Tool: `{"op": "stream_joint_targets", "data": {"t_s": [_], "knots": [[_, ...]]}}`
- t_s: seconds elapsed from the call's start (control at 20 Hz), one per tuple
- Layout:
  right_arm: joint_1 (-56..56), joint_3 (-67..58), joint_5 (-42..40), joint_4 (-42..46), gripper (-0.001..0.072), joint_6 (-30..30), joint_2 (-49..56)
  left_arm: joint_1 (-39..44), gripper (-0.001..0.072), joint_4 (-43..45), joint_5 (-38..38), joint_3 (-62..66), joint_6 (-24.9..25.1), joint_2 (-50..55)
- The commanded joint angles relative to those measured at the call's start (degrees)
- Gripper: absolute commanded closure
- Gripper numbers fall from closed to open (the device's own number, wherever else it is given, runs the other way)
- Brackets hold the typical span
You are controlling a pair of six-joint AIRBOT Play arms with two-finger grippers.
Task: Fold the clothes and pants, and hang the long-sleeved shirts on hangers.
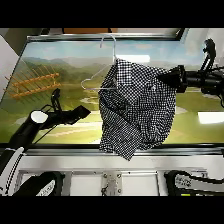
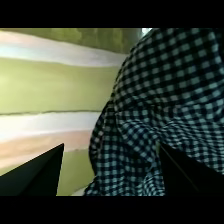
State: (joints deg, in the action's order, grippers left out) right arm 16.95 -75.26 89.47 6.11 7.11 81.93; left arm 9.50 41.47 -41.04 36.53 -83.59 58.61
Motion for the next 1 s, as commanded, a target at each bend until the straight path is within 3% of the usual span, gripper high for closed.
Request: {"op": "stream_joint_targets", "data": {"t_s": [0.0,0.15,0.4,0.7,0.75,0.8,0.9,0.95], "knots": [[0.0,-0.1,-1.2,0.0,0.0697,1.4,-0.1,9.3,0.0087,-4.0,13.4,0.3,-2.2,-0.3],[0.0,-0.1,-1.2,0.3,0.0697,1.9,-0.1,13.2,0.0087,-3.5,18.6,3.7,-2.4,0.6],[0.0,-0.1,-1.2,0.3,0.0697,2.0,-0.1,13.5,0.0088,-3.6,18.1,7.0,-4.8,8.5],[0.0,-0.1,-1.2,0.3,0.0697,2.0,-0.1,13.5,0.0093,-3.6,10.5,13.0,-5.5,17.9],[0.0,-0.1,-1.2,0.3,0.0697,1.9,-0.1,13.5,0.0172,-3.6,9.4,13.6,-5.5,19.0],[0.0,-0.1,-1.2,0.3,0.0697,2.0,-0.2,13.5,0.032,-3.5,9.0,13.9,-5.4,19.7],[0.0,-0.1,-1.2,0.3,0.0697,1.9,-0.7,13.3,0.069,-3.4,8.9,13.3,-4.5,19.5],[0.0,-0.1,-1.3,0.3,0.0697,1.9,-1.2,12.6,0.0691,-3.4,8.2,12.5,-4.3,18.3]]}}
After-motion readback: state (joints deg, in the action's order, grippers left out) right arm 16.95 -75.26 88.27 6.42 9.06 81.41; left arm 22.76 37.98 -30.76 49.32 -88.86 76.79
